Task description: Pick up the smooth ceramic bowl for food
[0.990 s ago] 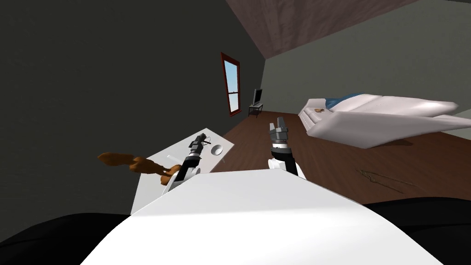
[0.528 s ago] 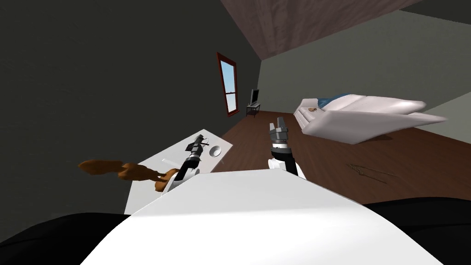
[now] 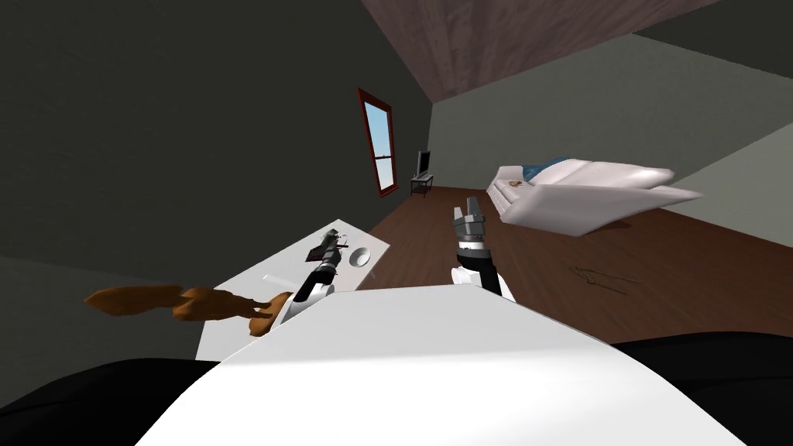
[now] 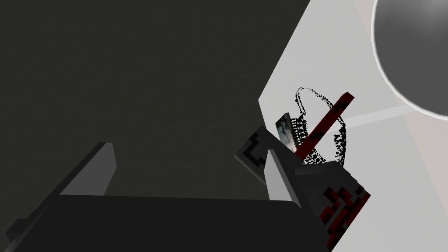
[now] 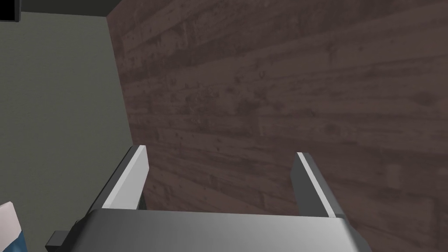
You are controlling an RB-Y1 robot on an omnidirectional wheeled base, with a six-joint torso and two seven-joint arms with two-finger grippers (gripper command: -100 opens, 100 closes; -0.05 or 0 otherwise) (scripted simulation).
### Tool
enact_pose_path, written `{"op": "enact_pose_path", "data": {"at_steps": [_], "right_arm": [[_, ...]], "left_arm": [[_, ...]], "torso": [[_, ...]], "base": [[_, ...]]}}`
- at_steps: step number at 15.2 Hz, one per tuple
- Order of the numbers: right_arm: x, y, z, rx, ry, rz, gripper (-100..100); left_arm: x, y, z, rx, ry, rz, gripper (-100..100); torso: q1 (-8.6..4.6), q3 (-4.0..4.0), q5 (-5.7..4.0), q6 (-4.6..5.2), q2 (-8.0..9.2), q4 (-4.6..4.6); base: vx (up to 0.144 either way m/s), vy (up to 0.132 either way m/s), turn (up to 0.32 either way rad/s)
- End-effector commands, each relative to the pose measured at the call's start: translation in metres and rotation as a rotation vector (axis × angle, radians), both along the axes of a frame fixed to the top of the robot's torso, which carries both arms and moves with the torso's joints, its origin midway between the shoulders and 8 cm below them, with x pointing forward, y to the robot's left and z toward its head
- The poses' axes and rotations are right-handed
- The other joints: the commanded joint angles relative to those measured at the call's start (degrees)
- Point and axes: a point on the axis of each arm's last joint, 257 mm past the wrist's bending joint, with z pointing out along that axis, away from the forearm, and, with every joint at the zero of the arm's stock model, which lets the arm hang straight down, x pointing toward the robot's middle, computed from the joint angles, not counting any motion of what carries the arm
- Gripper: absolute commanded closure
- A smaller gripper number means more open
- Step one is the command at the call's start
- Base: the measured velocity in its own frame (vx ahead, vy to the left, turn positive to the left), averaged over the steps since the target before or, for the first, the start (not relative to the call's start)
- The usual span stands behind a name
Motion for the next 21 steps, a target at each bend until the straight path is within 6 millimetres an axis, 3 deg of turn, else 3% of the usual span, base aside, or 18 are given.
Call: {"op": "enact_pose_path", "data": {"at_steps": [1, 5, 6, 8, 9, 11, 14, 21], "right_arm": [[0.0, 0.0, 0.0, 0.0, 0.0, 0.0, 0], [0.0, 0.0, 0.0, 0.0, 0.0, 0.0, 0], [0.0, 0.0, 0.0, 0.0, 0.0, 0.0, 0], [0.0, 0.0, 0.0, 0.0, 0.0, 0.0, 0], [0.0, 0.0, 0.0, 0.0, 0.0, 0.0, 0], [0.0, 0.0, 0.0, 0.0, 0.0, 0.0, 0], [0.0, 0.0, 0.0, 0.0, 0.0, 0.0, 0], [0.0, 0.0, 0.0, 0.0, 0.0, 0.0, 0]], "left_arm": [[-0.008, 0.008, -0.02, -0.027, 0.06, 0.027, -100], [-0.016, 0.015, -0.043, -0.056, 0.134, 0.055, -100], [-0.023, 0.021, -0.057, -0.08, 0.175, 0.076, -100], [-0.024, 0.022, -0.061, -0.084, 0.193, 0.079, -100], [-0.031, 0.027, -0.075, -0.108, 0.232, 0.1, -100], [-0.034, 0.027, -0.08, -0.113, 0.251, 0.103, -100], [-0.051, 0.034, -0.108, -0.166, 0.337, 0.145, -100], [-0.077, 0.038, -0.145, -0.232, 0.467, 0.191, -100]], "torso": [[0.0, 0.0, 0.0, 0.0, 0.0, 0.0], [0.02, -0.01, 0.01, 0.02, -0.03, -0.01], [0.01, -0.01, 0.0, 0.0, -0.01, 0.0], [0.0, -0.01, 0.0, 0.01, -0.01, 0.0], [-0.01, 0.0, 0.0, 0.0, 0.0, 0.0], [-0.01, -0.01, 0.0, 0.02, -0.01, 0.0], [-0.01, -0.01, 0.0, 0.01, -0.01, 0.0], [-0.01, -0.01, 0.0, 0.01, -0.01, 0.0]], "base": [[0.013, 0.005, -0.114], [0.018, 0.012, -0.113], [0.016, 0.008, -0.097], [0.015, 0.007, -0.079], [0.015, 0.004, -0.128], [0.015, 0.007, -0.083], [0.018, 0.009, -0.126], [0.016, 0.01, -0.086]]}}
